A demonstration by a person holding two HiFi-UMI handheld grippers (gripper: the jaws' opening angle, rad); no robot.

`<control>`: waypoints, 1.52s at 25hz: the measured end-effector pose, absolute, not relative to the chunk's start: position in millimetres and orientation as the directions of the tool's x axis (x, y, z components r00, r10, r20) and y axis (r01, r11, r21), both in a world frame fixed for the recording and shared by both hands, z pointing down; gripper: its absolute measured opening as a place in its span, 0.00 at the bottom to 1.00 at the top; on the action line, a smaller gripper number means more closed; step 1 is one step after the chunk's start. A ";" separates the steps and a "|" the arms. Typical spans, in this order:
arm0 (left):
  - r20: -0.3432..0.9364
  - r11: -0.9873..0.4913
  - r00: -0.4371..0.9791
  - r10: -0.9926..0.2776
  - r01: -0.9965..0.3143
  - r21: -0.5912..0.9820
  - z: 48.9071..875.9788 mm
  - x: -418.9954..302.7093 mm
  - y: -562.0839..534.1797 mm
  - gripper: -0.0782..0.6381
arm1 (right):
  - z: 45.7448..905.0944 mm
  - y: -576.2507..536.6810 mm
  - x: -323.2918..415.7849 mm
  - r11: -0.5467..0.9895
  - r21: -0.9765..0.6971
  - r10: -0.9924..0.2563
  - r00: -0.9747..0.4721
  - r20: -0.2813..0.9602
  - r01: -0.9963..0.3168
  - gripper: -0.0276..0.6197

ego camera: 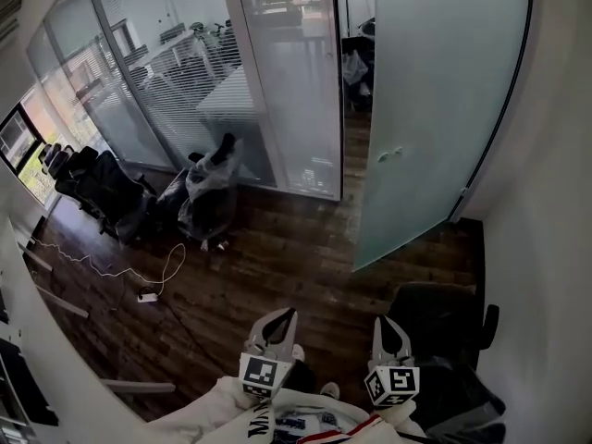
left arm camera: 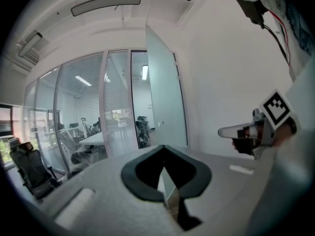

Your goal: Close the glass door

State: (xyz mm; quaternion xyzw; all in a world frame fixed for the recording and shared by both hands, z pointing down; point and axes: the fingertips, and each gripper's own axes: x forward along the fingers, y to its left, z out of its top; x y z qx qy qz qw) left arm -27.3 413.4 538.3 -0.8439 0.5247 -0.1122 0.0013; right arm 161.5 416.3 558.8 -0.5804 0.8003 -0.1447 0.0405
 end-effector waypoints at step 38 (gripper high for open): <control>0.158 -0.527 0.520 -0.839 -0.850 -0.005 558.9 -130.2 171.7 0.11 | 562.3 212.8 57.3 0.204 -0.176 -0.950 -0.238 0.204 -0.963 0.05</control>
